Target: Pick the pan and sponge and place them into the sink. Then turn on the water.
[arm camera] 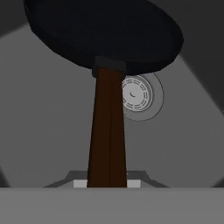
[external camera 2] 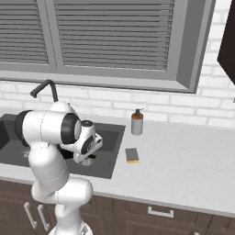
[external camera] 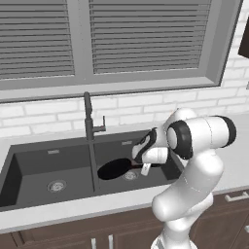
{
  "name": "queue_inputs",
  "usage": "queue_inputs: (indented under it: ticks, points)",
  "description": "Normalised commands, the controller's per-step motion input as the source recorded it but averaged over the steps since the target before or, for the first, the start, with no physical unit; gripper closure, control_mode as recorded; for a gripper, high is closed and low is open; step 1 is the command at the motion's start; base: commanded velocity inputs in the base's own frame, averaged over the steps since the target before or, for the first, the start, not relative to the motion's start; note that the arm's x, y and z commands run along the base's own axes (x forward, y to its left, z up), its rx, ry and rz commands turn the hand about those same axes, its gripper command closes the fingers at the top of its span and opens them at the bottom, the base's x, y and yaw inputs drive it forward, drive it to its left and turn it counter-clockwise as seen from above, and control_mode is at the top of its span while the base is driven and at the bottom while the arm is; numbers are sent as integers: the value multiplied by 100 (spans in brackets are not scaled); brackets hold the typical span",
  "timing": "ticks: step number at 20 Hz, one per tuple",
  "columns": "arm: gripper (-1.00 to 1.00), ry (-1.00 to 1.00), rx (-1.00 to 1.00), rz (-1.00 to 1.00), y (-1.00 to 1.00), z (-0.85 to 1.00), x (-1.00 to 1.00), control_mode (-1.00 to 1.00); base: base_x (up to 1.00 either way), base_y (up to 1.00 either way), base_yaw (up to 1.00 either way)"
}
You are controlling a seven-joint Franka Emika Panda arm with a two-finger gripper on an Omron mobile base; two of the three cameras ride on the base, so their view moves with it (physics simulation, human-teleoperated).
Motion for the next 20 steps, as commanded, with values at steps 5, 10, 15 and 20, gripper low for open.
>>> queue_inputs:
  ticks: [5,10,15,20]
  points:
    - [100,0,0,0,0,-44,35,-100,0,0,0]
    - [100,2,0,0,0,-23,39,-100,0,0,0]
    - [100,3,0,0,0,-12,20,-100,0,0,0]
    - [100,4,0,0,0,-18,10,-100,0,0,0]
